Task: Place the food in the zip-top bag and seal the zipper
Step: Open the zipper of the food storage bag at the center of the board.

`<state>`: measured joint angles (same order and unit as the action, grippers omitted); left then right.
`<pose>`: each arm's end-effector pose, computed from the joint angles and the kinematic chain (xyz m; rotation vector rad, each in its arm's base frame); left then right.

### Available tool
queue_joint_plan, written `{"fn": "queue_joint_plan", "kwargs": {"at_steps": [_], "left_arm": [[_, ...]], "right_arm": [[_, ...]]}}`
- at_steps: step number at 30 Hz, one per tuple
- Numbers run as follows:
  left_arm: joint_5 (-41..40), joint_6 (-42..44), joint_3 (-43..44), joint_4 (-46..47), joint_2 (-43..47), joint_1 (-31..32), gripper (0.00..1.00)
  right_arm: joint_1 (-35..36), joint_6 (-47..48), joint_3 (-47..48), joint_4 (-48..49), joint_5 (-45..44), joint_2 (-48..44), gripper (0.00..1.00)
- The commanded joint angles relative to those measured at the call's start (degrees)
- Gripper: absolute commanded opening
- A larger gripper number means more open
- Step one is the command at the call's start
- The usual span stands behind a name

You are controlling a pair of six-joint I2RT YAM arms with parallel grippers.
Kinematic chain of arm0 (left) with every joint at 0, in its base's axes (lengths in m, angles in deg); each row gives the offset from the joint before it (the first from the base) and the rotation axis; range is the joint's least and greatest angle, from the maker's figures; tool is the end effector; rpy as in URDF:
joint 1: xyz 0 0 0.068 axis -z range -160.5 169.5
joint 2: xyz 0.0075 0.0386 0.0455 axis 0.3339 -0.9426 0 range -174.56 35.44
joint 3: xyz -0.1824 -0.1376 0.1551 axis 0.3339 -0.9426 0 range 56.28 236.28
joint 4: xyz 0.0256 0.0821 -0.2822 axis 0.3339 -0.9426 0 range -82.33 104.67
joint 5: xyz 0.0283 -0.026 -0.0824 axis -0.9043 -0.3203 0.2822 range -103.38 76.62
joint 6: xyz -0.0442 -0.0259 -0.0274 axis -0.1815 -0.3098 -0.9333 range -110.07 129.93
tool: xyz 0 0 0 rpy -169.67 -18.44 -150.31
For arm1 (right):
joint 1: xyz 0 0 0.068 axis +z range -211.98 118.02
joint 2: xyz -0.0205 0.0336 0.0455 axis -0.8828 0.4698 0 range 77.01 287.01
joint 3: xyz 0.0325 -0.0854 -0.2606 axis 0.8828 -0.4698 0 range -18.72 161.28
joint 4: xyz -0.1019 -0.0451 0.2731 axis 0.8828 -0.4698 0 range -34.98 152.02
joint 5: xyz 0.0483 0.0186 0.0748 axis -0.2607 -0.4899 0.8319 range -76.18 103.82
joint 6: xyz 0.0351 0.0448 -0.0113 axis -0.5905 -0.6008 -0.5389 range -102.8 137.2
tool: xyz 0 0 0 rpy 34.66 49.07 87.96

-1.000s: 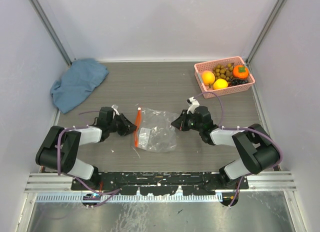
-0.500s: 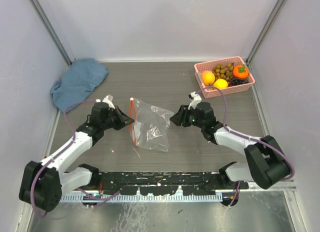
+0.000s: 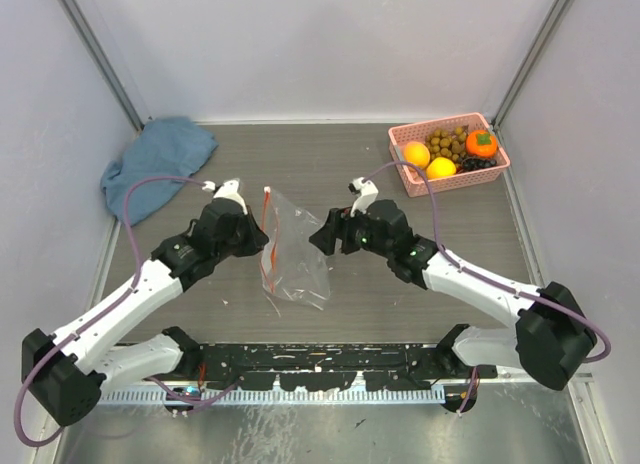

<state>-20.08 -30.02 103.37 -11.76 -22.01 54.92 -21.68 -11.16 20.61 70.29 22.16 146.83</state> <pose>0.2107 -0.1440 0.2784 -0.1565 2.2687 -0.5908 0.2299 0.2028 0.2304 -0.3162 2.0484 0.9087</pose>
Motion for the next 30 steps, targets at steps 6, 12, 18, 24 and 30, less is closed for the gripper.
{"fn": "queue_joint_plan", "kwargs": {"at_steps": [6,12,18,24,30], "left_arm": [[-16.02,4.27,7.81,-5.36,-2.96,8.8,0.0],[-22.47,5.57,11.09,-6.08,-5.08,14.16,0.0],[-26.56,6.92,13.19,-6.21,-6.5,17.3,0.0],[-29.43,8.23,14.9,-7.43,-6.62,18.37,0.0],[-32.32,10.1,16.33,-9.07,-5.37,18.37,0.0]], "right_arm": [[6.29,-4.48,10.25,3.19,-3.24,3.16,0.8],[8.04,-7.4,14.64,3.6,-3.5,8.6,0.8],[8.66,-7.52,18.12,2.36,-5.08,12.58,0.77],[8.75,-5.11,22.05,-3.56,-7.04,15.33,0.61],[8.76,-2.12,22.97,-7.74,-9.58,14.28,0.3]]}}
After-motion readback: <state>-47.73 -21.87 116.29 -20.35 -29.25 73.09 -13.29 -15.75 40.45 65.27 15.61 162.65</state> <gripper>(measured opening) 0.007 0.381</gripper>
